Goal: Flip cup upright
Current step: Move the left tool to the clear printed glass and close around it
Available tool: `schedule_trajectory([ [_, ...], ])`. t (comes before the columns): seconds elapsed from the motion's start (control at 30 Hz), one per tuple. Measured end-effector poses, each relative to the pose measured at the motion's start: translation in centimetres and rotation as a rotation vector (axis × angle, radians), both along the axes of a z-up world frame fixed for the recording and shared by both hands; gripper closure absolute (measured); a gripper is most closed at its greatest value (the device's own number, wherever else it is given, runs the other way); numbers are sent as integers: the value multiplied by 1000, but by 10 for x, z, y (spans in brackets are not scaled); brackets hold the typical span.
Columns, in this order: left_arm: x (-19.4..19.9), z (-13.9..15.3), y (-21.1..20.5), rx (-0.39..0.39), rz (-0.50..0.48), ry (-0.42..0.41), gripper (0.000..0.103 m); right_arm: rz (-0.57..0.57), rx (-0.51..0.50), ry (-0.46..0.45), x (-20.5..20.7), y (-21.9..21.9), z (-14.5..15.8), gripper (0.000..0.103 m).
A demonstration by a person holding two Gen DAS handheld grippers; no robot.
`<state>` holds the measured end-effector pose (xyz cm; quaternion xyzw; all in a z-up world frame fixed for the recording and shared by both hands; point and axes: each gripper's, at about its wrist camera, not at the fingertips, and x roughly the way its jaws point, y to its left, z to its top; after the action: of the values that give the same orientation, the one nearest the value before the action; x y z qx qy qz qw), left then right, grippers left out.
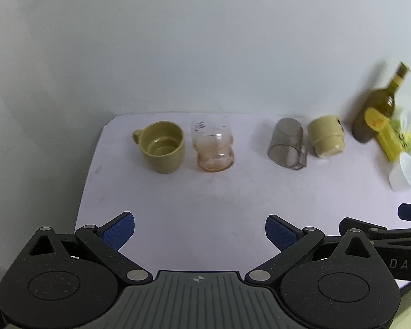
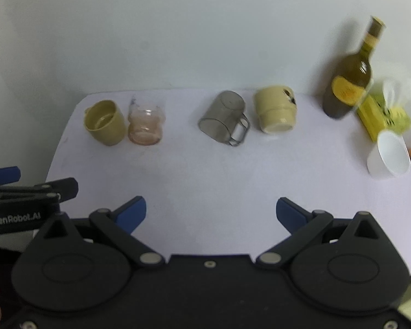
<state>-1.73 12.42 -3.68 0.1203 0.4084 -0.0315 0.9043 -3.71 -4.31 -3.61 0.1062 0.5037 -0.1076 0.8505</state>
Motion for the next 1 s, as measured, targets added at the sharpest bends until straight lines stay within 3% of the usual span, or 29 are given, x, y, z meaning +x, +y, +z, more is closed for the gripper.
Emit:
schedule_trajectory([
  [0.27, 3, -11, -31, 21, -54, 15, 0, -72, 14, 7, -16, -29, -4, 1],
  [0.6, 38, -57, -53, -9, 16, 9, 0, -84, -58, 3, -43, -92, -5, 1],
  [0.83, 107, -99, -64, 107, 121, -59, 0, -105, -107, 50, -75, -162, -13, 0],
  [0.9, 130, -107, -62, 108, 165, -77, 0, -115, -124, 63, -85, -177, -15, 0],
  [1.0, 171, -120, -47, 17, 248, -14, 0, -151, -136, 87, -98, -202, -22, 1],
])
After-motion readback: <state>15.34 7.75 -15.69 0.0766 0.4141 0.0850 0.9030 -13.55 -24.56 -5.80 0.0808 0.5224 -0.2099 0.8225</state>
